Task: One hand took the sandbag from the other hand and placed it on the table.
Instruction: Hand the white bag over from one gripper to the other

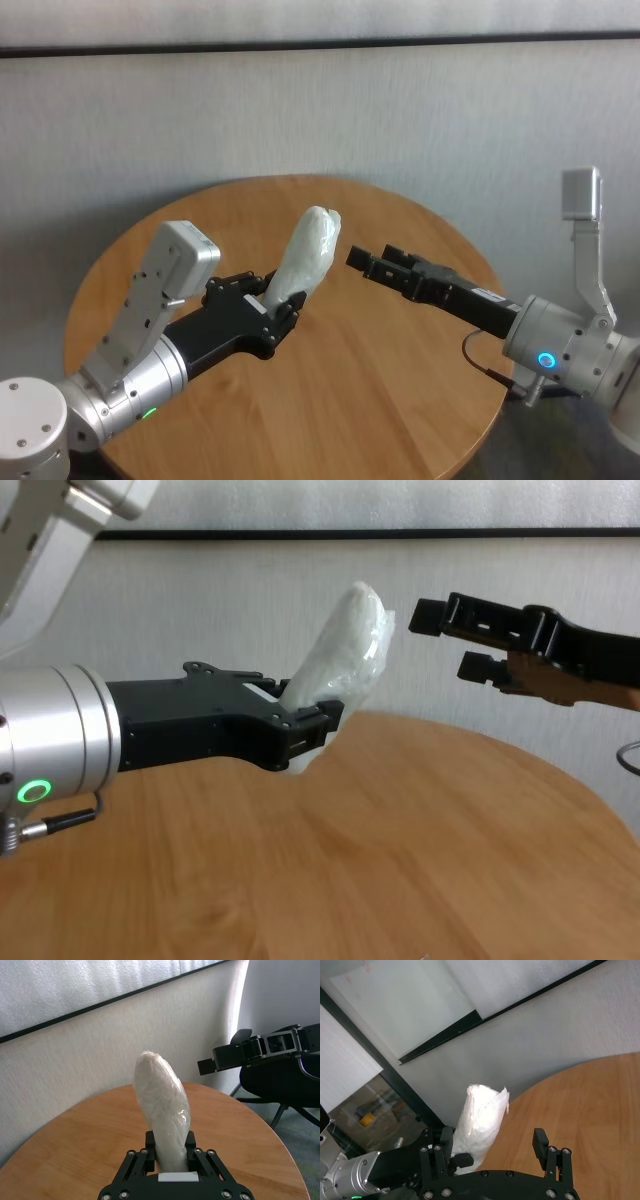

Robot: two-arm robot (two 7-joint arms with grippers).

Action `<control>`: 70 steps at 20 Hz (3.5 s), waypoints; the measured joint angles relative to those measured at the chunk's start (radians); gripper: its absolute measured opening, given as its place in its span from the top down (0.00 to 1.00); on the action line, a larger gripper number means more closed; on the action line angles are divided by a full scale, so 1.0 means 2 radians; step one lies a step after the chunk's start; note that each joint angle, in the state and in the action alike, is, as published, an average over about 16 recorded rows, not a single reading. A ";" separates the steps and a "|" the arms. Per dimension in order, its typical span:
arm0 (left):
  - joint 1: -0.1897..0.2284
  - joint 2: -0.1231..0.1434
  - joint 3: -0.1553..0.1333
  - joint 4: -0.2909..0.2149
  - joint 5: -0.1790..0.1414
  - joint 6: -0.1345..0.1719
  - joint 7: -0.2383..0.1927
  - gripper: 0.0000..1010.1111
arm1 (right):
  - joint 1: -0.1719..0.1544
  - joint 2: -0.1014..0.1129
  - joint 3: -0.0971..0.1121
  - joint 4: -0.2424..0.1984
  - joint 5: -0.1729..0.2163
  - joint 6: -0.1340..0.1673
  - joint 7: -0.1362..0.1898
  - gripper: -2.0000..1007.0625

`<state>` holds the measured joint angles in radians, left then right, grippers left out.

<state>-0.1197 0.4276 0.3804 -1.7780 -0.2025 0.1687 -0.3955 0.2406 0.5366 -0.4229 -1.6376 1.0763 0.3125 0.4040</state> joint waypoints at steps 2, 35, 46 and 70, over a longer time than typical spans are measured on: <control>0.000 0.000 0.000 0.000 0.000 0.000 0.000 0.64 | 0.002 0.001 -0.004 0.001 0.001 -0.001 -0.001 0.01; 0.000 0.000 0.000 0.000 0.000 0.000 0.000 0.64 | 0.046 -0.019 -0.061 0.020 0.009 -0.027 -0.042 0.01; 0.000 0.000 0.000 0.000 0.000 0.000 0.000 0.64 | 0.060 -0.021 -0.079 0.032 0.013 -0.029 -0.049 0.01; 0.000 0.000 0.000 0.000 0.000 0.000 0.000 0.64 | 0.080 -0.033 -0.098 0.056 0.011 -0.035 -0.050 0.01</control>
<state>-0.1197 0.4276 0.3804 -1.7780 -0.2025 0.1687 -0.3955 0.4011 0.4710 -0.6193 -1.5250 1.0985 0.2431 0.3047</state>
